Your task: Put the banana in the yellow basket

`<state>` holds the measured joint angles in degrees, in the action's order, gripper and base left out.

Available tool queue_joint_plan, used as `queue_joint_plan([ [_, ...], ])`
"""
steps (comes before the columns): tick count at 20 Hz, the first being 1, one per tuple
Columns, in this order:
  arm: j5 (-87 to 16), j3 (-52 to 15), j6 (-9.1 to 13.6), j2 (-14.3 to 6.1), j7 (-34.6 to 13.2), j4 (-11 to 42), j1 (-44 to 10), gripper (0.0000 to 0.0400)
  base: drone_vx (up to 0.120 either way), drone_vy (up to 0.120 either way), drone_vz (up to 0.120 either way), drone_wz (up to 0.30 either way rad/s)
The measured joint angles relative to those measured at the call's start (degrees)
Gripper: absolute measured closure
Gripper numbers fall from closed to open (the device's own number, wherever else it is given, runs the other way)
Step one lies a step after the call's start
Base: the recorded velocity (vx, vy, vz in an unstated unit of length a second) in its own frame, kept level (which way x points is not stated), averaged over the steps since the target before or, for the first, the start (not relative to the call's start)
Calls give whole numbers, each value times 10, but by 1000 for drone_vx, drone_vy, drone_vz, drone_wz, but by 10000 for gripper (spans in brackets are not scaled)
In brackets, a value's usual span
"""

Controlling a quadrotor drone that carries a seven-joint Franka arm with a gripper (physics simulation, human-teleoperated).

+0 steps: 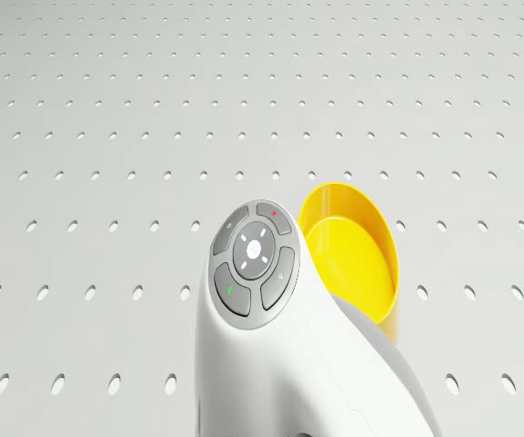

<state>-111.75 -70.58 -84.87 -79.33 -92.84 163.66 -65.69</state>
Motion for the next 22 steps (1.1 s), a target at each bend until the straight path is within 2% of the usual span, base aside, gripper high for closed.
queue_joint_plan([
  [10, 5, -4, 0, -2, -3, 1, -1, 207, 0, 120, 116, 0],
  [22, 6, -5, -3, -5, -4, 1, -2, 207, 0, 120, 0, 0],
])
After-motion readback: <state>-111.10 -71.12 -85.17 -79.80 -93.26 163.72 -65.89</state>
